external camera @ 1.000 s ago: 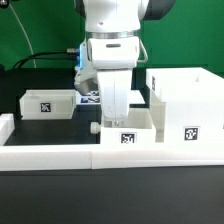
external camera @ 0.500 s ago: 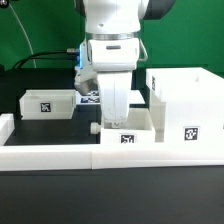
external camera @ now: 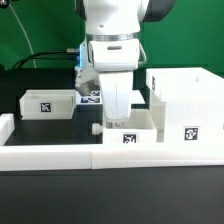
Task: Assemble drawer
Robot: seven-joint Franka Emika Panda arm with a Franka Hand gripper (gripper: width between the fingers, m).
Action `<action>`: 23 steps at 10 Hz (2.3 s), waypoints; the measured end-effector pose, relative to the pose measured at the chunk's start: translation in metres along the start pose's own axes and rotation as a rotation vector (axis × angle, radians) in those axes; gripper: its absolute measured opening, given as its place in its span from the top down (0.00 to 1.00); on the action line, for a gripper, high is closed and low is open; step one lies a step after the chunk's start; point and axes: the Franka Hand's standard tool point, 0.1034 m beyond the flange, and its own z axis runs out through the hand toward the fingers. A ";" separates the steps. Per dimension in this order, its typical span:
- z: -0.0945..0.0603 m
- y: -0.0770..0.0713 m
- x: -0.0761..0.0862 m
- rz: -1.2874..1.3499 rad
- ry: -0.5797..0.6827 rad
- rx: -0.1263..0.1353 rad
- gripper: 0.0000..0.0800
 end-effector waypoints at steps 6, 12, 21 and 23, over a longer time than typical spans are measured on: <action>-0.002 0.001 0.004 -0.006 0.000 0.006 0.95; -0.001 0.006 0.007 -0.014 0.003 0.019 0.95; 0.000 0.006 0.009 -0.012 0.005 0.010 0.95; 0.001 0.007 0.008 -0.042 0.007 -0.005 0.95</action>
Offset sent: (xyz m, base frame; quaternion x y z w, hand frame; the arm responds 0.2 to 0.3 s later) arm 0.0000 0.0000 0.0000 0.0000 0.0000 0.0000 1.0000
